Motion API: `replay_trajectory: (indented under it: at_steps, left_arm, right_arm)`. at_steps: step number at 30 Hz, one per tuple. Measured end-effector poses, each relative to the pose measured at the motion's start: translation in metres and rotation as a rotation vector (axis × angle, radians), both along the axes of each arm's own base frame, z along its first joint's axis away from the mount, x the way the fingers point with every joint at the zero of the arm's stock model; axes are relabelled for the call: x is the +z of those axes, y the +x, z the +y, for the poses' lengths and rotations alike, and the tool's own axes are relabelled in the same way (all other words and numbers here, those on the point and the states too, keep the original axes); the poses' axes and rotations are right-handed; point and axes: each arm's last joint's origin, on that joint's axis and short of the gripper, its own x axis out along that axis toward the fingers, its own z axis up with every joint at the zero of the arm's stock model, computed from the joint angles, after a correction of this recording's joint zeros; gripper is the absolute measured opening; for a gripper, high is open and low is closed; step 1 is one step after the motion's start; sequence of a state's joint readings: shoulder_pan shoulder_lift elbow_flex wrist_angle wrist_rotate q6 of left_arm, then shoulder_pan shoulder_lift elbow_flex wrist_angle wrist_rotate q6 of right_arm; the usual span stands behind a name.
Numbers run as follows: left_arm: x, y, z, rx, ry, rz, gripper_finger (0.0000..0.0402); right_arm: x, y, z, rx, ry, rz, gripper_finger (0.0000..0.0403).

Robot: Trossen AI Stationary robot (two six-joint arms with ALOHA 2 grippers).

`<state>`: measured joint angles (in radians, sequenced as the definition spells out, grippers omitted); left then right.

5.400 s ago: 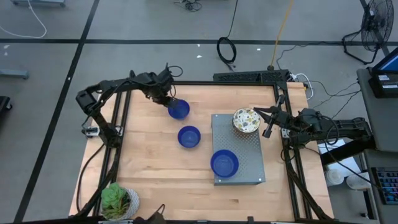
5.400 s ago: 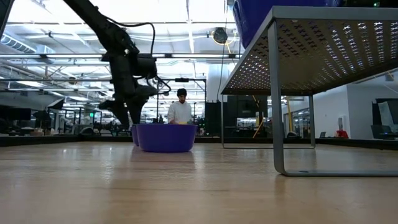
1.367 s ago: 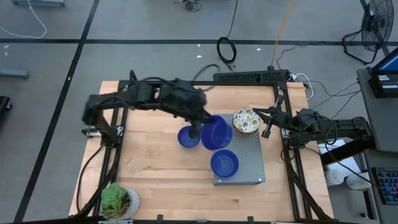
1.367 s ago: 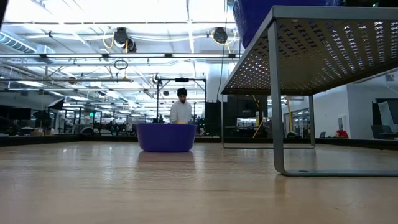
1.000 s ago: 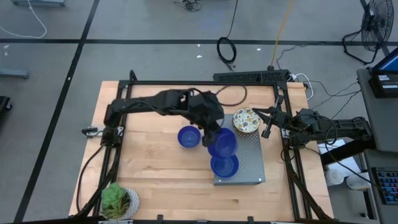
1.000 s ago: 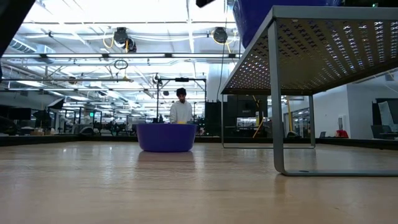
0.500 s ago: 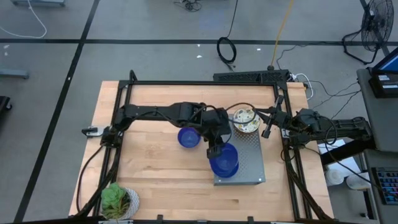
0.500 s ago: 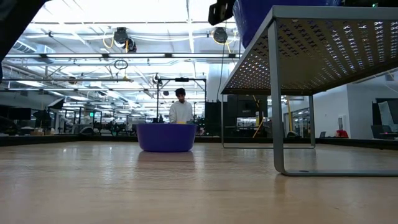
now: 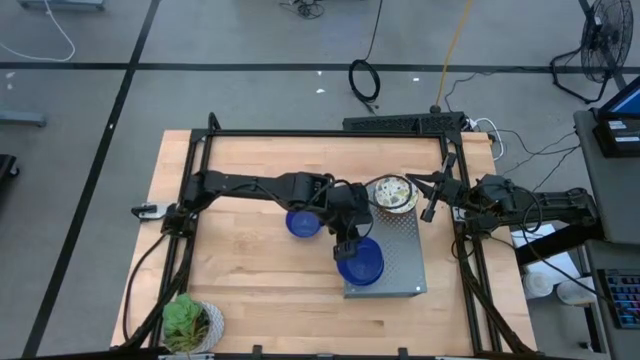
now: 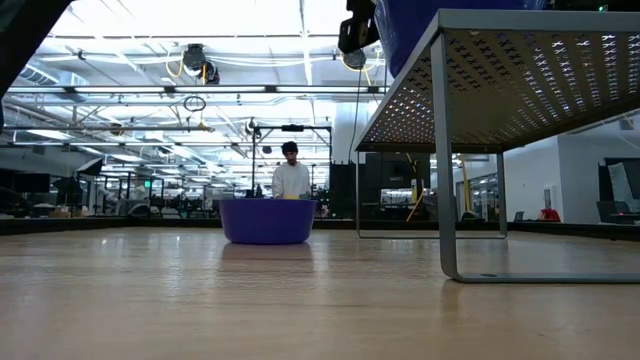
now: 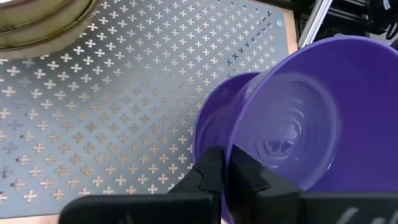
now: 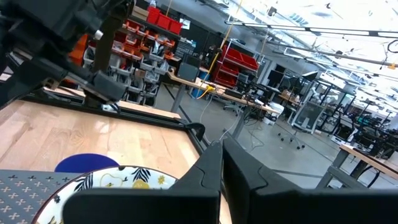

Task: Pick & Place Mini bowls
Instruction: Stack the top blue bowl on the blue bowl on the shelf

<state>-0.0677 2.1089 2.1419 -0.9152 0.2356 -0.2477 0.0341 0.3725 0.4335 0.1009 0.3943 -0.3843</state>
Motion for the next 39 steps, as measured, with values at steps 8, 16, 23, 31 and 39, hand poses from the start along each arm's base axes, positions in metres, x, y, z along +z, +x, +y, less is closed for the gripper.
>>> replay_trajectory:
  at_steps: [8, 16, 23, 31, 39]
  left_arm:
    - [0.0, 0.0, 0.0, -0.004, 0.005, -0.007, 0.0061]
    - [0.001, 0.001, 0.0, -0.005, 0.005, -0.011, 0.0071]
    - [0.008, 0.0, 0.0, 0.001, -0.004, -0.055, 0.0072]
    - [0.01, 0.0, -0.001, -0.028, -0.029, -0.062, 0.0072]
    - [0.01, 0.0, -0.004, -0.019, -0.052, -0.058, 0.0108]
  right_arm:
    - [0.0, 0.0, 0.0, 0.0, 0.001, -0.001, 0.0]
    - [0.0, 0.0, 0.0, -0.001, 0.001, -0.001, 0.0]
    - [0.0, 0.0, 0.0, -0.001, 0.002, -0.001, 0.0]
    - [0.0, 0.0, 0.0, 0.0, 0.002, 0.0, 0.0]
    - [0.0, 0.0, 0.0, -0.001, -0.001, 0.001, 0.0]
